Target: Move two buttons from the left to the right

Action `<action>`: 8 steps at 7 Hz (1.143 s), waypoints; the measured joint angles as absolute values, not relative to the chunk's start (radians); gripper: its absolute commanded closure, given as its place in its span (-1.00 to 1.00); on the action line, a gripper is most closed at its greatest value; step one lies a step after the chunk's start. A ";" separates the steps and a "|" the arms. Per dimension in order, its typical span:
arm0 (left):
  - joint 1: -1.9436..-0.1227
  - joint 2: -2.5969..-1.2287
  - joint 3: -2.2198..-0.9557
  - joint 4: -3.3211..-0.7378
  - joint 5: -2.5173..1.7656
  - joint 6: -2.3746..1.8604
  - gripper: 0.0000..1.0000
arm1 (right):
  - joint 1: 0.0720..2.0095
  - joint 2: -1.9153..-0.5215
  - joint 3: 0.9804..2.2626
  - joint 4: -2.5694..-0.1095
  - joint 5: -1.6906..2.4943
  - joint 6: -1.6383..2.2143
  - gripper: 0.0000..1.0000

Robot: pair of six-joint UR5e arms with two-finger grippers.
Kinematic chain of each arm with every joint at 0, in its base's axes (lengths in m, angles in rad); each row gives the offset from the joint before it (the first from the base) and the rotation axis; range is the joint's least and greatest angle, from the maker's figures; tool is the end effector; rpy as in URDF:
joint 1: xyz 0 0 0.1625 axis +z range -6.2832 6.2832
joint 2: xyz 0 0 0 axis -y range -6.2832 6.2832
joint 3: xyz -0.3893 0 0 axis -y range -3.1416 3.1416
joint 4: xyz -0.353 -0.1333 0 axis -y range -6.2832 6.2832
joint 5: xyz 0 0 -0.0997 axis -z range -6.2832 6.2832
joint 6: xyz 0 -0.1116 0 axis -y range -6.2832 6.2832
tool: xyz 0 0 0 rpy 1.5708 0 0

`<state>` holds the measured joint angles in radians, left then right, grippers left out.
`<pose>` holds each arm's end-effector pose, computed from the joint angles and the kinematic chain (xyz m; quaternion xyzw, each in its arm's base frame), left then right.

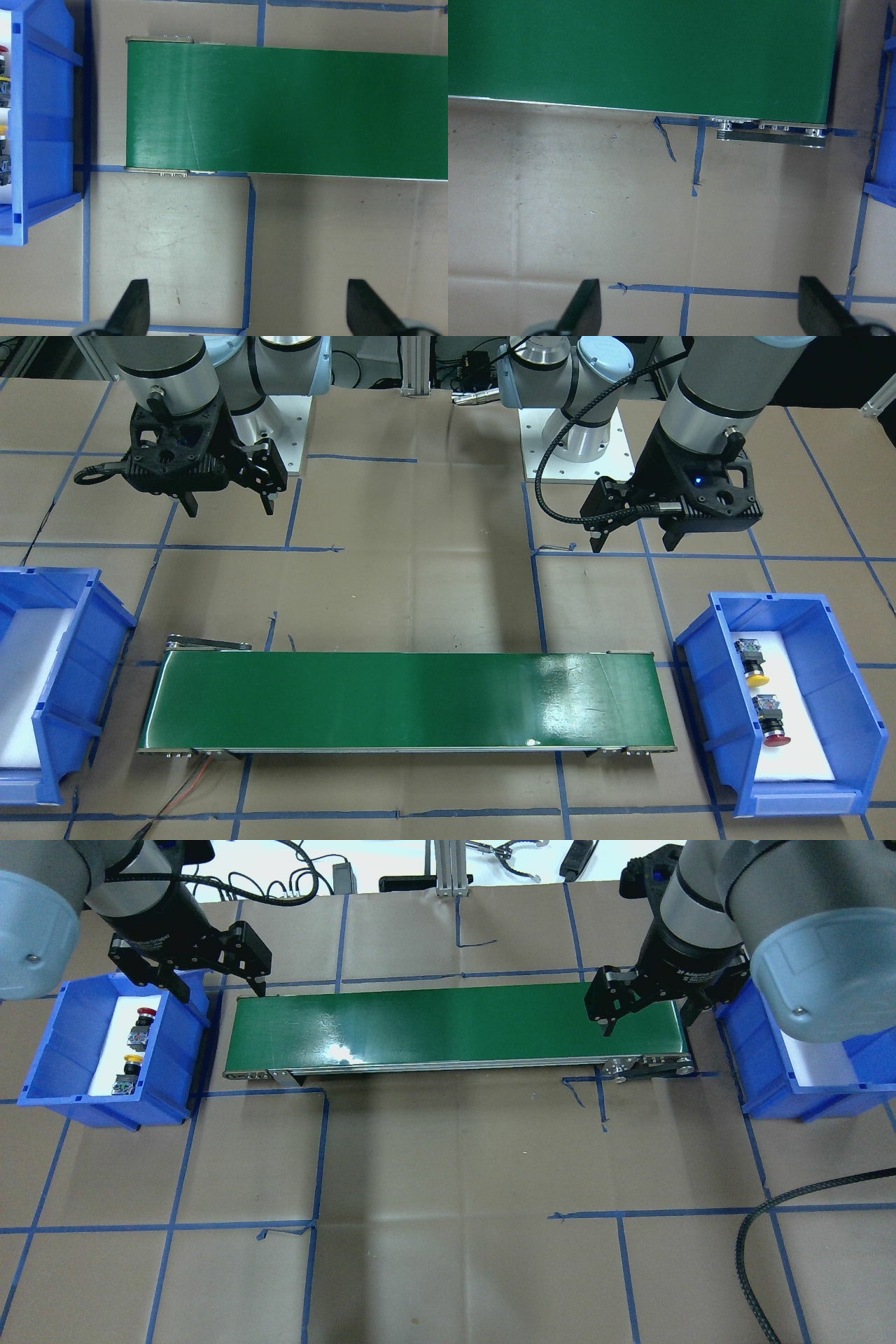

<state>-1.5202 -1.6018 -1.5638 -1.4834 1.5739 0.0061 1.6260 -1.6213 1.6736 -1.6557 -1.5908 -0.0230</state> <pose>-0.1089 -0.4777 0.4381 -0.0223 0.9992 -0.0316 0.0024 0.1549 -0.4283 0.4246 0.0389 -0.9991 0.0165 0.0097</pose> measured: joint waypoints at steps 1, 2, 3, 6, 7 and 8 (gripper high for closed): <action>-1.520 -1.602 -1.564 -1.483 1.574 0.006 -1.00 | 1.626 -1.621 1.674 -1.656 -1.591 -0.023 -1.00; -1.520 -1.601 -1.565 -1.483 1.574 0.006 -1.00 | 1.626 -1.621 1.674 -1.655 -1.591 -0.023 -1.00; -1.520 -1.601 -1.566 -1.483 1.574 0.006 -1.00 | 1.626 -1.620 1.674 -1.655 -1.591 -0.023 -1.00; -1.490 -1.599 -1.569 -1.483 1.576 0.087 -1.00 | 1.626 -1.615 1.674 -1.657 -1.590 -0.024 -1.00; -1.429 -1.599 -1.568 -1.483 1.575 0.138 -1.00 | 1.626 -1.613 1.674 -1.657 -1.590 -0.025 -1.00; -1.348 -1.601 -1.568 -1.482 1.573 0.190 -1.00 | 1.626 -1.612 1.674 -1.657 -1.590 -0.025 -1.00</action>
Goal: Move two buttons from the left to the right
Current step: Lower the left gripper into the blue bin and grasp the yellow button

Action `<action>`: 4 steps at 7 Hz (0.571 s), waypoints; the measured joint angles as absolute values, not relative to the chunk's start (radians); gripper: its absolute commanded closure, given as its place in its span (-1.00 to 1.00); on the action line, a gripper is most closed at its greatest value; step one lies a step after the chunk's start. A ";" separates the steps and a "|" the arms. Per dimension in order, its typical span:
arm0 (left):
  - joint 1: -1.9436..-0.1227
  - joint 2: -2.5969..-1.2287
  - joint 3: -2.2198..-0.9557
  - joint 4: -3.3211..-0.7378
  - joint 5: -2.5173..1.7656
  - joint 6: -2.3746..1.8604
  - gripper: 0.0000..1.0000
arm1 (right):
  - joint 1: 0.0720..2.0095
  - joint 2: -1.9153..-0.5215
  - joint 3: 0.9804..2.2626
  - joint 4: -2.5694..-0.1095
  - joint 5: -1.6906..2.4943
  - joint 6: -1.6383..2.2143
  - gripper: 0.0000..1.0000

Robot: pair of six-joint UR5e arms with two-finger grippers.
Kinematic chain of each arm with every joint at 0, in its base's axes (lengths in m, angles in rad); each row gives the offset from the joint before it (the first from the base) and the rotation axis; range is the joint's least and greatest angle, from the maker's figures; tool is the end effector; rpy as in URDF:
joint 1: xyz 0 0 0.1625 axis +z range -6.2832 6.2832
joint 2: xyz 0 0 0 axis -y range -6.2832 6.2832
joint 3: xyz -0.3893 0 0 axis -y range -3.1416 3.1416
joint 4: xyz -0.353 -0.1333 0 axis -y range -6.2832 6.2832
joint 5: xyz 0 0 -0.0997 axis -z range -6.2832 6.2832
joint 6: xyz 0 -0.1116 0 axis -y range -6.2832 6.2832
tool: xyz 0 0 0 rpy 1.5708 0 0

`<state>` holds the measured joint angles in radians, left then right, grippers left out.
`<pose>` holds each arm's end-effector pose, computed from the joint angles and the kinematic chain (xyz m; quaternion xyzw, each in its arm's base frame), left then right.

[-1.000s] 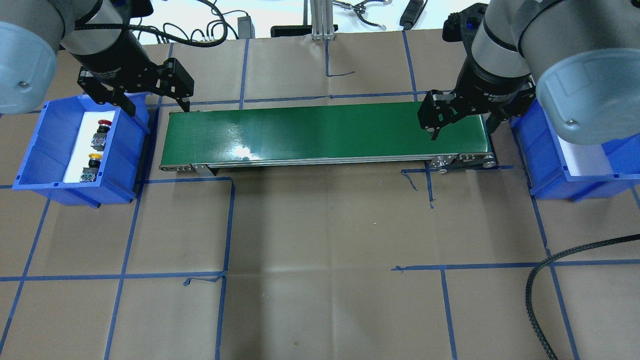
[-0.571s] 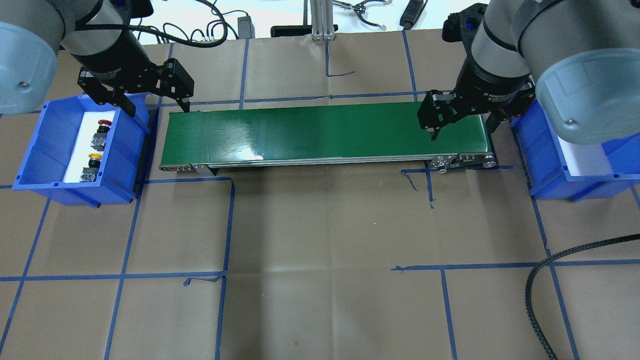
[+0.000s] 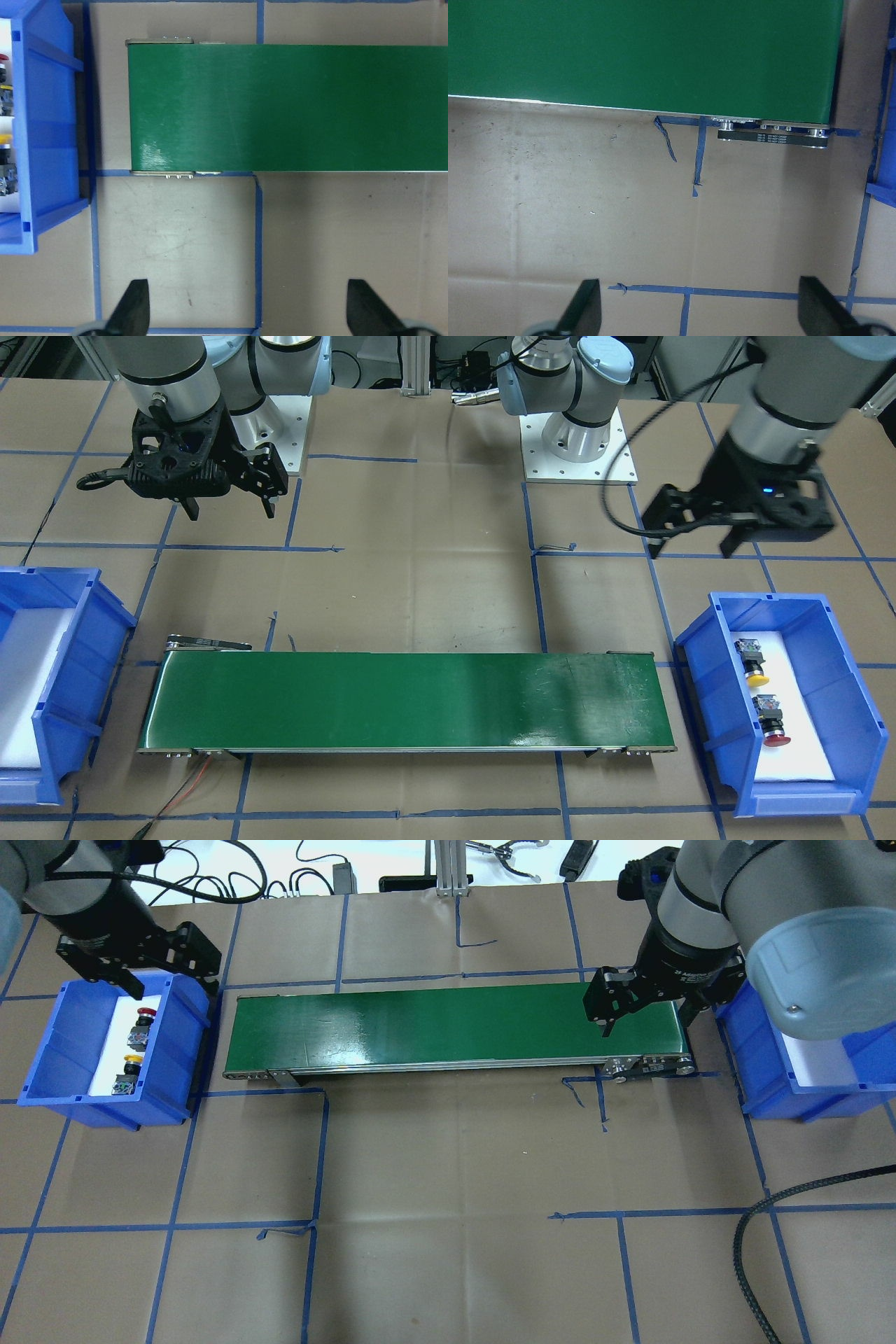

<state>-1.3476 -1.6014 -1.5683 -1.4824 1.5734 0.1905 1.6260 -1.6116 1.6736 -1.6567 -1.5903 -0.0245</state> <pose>-0.0255 -0.4888 0.4363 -0.0164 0.9994 -0.0292 0.0075 0.1551 -0.4309 0.4204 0.0397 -0.9991 0.0121 0.0096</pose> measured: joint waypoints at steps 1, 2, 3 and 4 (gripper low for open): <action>-1.268 -1.608 -1.570 -1.481 1.573 0.248 -1.00 | 1.626 -1.611 1.674 -1.657 -1.590 -0.025 -1.00; -1.191 -1.622 -1.576 -1.476 1.571 0.315 -1.00 | 1.626 -1.611 1.674 -1.657 -1.590 -0.025 -1.00; -1.126 -1.640 -1.585 -1.458 1.567 0.380 -0.99 | 1.626 -1.611 1.674 -1.657 -1.590 -0.025 -1.00; -1.075 -1.665 -1.593 -1.427 1.564 0.441 -0.99 | 1.626 -1.612 1.674 -1.657 -1.590 -0.025 -1.00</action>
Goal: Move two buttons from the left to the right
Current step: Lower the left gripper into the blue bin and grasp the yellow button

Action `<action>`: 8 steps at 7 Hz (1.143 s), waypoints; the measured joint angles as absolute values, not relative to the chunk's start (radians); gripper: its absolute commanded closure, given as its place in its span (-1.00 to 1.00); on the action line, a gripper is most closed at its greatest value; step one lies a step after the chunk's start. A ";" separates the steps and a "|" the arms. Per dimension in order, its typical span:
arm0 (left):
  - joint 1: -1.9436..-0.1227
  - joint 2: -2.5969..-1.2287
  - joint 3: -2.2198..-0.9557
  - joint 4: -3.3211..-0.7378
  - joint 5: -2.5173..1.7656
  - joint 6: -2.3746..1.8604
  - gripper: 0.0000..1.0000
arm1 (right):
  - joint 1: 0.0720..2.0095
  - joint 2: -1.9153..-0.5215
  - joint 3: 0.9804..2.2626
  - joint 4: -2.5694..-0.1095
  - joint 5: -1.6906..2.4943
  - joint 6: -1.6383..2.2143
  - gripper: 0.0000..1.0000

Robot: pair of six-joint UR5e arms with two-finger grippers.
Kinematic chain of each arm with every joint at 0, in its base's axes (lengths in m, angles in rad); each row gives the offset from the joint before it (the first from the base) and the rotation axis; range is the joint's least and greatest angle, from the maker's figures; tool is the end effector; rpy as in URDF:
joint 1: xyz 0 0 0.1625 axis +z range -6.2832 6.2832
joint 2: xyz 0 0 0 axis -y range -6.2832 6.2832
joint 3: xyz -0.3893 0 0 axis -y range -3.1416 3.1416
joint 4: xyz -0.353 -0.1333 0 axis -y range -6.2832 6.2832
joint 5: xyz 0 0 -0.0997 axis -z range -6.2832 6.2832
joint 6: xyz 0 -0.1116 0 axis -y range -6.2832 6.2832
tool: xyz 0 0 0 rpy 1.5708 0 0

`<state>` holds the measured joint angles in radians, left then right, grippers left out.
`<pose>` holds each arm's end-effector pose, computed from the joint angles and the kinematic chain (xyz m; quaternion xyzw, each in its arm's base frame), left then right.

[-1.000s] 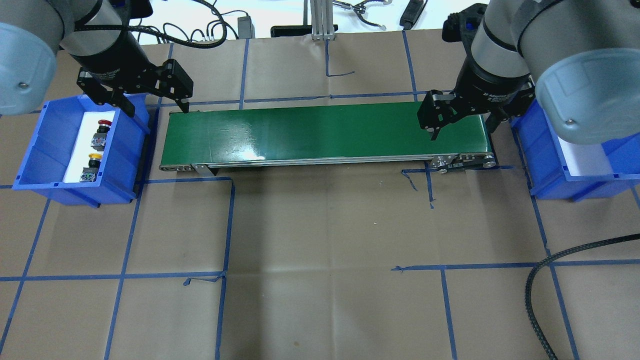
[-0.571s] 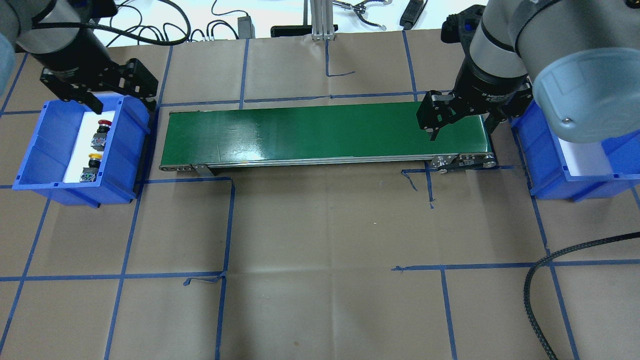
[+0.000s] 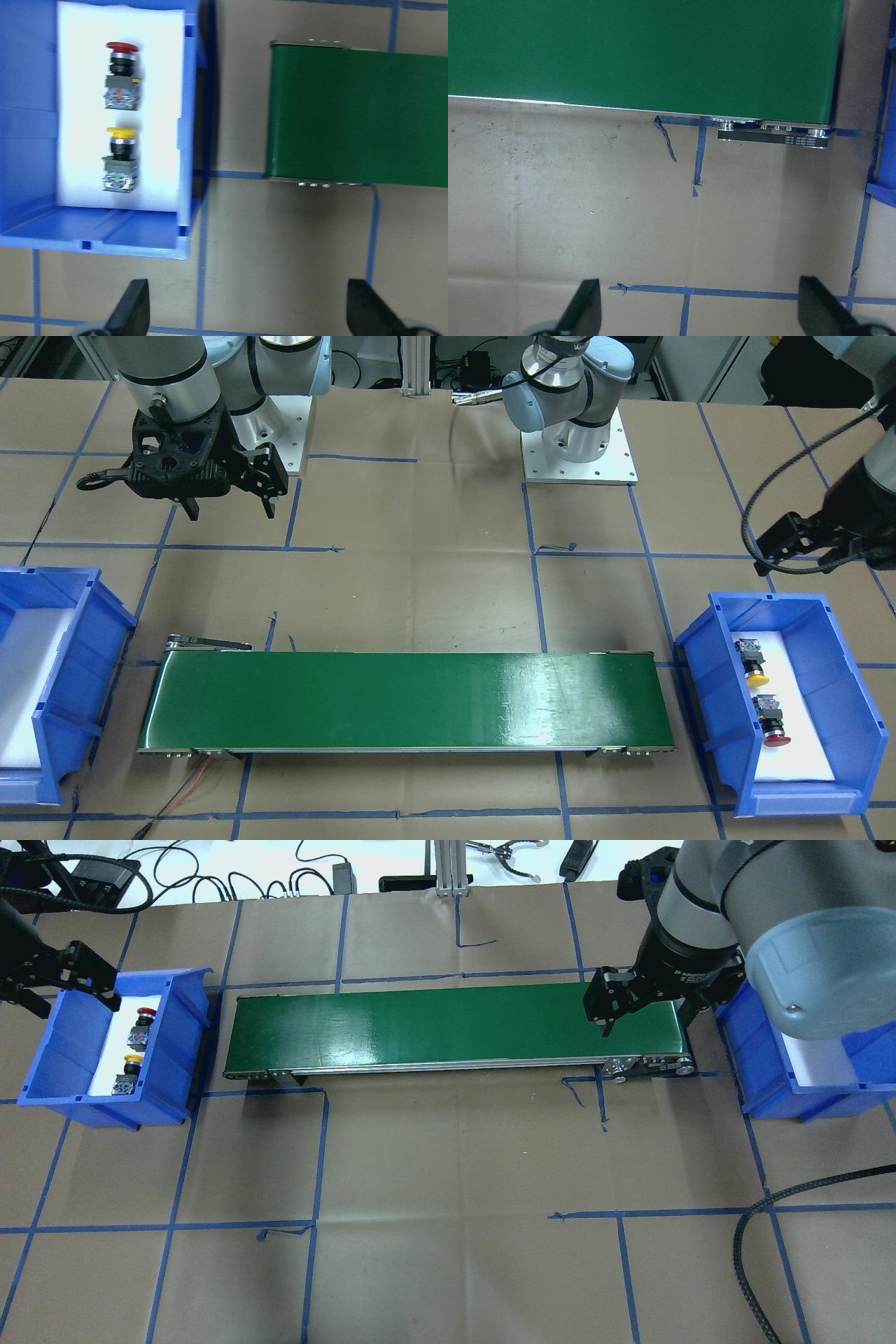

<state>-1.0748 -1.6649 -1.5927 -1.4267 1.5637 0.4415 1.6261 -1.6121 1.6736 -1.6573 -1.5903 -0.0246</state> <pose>0.1153 -0.4948 0.4005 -0.0272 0.9995 -0.0141 0.0032 0.1552 -0.4308 0.4207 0.0398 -0.9991 0.0127 0.0096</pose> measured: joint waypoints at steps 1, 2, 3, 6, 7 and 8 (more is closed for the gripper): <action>-1.043 -1.693 -1.596 -1.395 1.562 0.488 -0.99 | 1.626 -1.613 1.674 -1.658 -1.591 -0.025 -1.00; -1.025 -1.724 -1.598 -1.360 1.561 0.521 -0.99 | 1.626 -1.613 1.674 -1.658 -1.591 -0.025 -1.00; -1.017 -1.759 -1.599 -1.318 1.560 0.555 -0.99 | 1.626 -1.612 1.674 -1.658 -1.591 -0.025 -1.00; -1.011 -1.876 -1.609 -1.185 1.548 0.606 -0.99 | 1.626 -1.609 1.673 -1.658 -1.589 -0.025 -1.00; -1.005 -1.901 -1.630 -1.137 1.537 0.620 -0.99 | 1.626 -1.608 1.673 -1.658 -1.589 -0.025 -1.00; -0.993 -1.920 -1.672 -1.070 1.524 0.635 -0.99 | 1.626 -1.608 1.672 -1.658 -1.589 -0.025 -1.00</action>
